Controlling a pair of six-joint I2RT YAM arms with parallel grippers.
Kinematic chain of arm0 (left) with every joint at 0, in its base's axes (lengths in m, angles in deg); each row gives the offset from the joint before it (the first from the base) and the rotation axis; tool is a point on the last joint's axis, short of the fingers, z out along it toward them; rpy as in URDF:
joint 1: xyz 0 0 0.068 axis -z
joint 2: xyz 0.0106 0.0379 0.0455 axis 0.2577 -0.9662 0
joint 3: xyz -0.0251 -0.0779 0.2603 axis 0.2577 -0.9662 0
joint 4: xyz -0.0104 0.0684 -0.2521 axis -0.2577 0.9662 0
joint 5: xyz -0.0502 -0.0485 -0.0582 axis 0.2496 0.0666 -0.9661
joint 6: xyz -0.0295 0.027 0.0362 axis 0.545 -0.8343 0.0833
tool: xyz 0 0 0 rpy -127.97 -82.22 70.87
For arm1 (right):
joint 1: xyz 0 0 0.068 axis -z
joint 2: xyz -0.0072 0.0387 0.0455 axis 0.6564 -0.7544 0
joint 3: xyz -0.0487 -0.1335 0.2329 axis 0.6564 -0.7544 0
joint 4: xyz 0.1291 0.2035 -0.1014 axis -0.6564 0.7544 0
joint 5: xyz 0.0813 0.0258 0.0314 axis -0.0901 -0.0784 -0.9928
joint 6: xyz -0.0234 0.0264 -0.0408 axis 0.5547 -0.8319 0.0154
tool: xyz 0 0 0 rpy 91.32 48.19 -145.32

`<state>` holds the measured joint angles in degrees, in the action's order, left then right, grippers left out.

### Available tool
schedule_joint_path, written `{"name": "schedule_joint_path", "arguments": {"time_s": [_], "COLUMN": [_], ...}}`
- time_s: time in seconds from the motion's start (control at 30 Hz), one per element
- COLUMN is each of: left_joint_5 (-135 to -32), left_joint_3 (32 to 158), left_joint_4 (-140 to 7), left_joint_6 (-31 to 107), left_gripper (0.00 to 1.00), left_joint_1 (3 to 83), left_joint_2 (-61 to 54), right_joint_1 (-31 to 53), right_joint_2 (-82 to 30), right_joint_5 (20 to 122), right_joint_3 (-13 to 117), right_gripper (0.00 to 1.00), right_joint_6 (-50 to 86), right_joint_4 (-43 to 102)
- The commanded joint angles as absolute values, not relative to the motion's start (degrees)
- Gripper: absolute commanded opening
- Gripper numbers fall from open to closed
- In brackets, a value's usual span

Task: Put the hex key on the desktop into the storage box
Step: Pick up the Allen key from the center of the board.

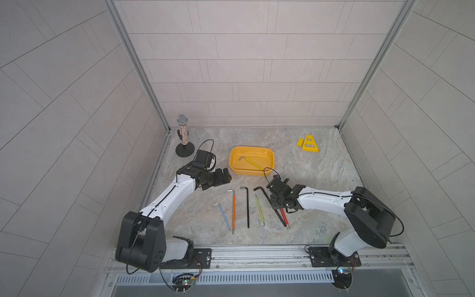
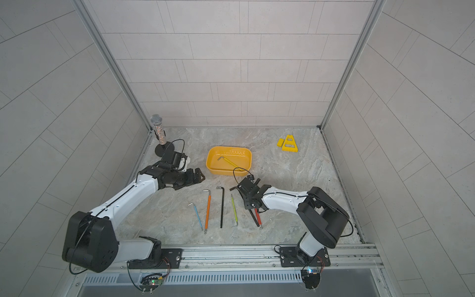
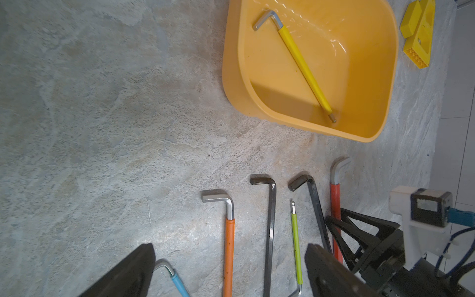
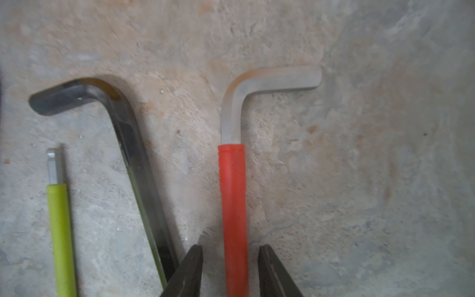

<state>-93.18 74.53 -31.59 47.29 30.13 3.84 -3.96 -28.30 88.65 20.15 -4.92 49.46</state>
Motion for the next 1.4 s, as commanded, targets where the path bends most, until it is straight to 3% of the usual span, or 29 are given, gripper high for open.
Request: {"name": "schedule_joint_path", "arguments": {"time_s": [0.0, 0.2, 0.6, 1.0, 1.37], "left_joint_5": [-93.0, -92.9, -92.8, -93.7, -100.0], "left_joint_3": [75.3, 75.3, 74.8, 74.6, 77.1], "left_joint_4": [-31.1, -31.0, -31.2, -32.4, -43.1], "left_joint_6": [46.5, 46.5, 46.7, 47.4, 57.0], "left_gripper": [0.99, 0.99, 0.99, 0.99, 0.99], "left_joint_1": [30.4, 30.4, 30.4, 30.5, 30.3], "left_joint_2": [5.3, 5.1, 5.8, 6.1, 4.4], "right_joint_1": [-4.4, -4.4, -4.5, -4.4, -4.1], "right_joint_2": [-30.7, -30.0, -24.9, -12.9, -5.4], "right_joint_5": [89.3, 89.8, 91.5, 94.5, 95.0], "right_joint_3": [18.5, 18.2, 19.2, 19.6, 24.1], "right_gripper": [0.37, 0.24, 0.09, 0.04, 0.02], "right_joint_6": [-6.0, -6.2, -5.8, -2.7, 6.0], "right_joint_4": [52.6, 53.2, 56.8, 62.2, 64.4]}}
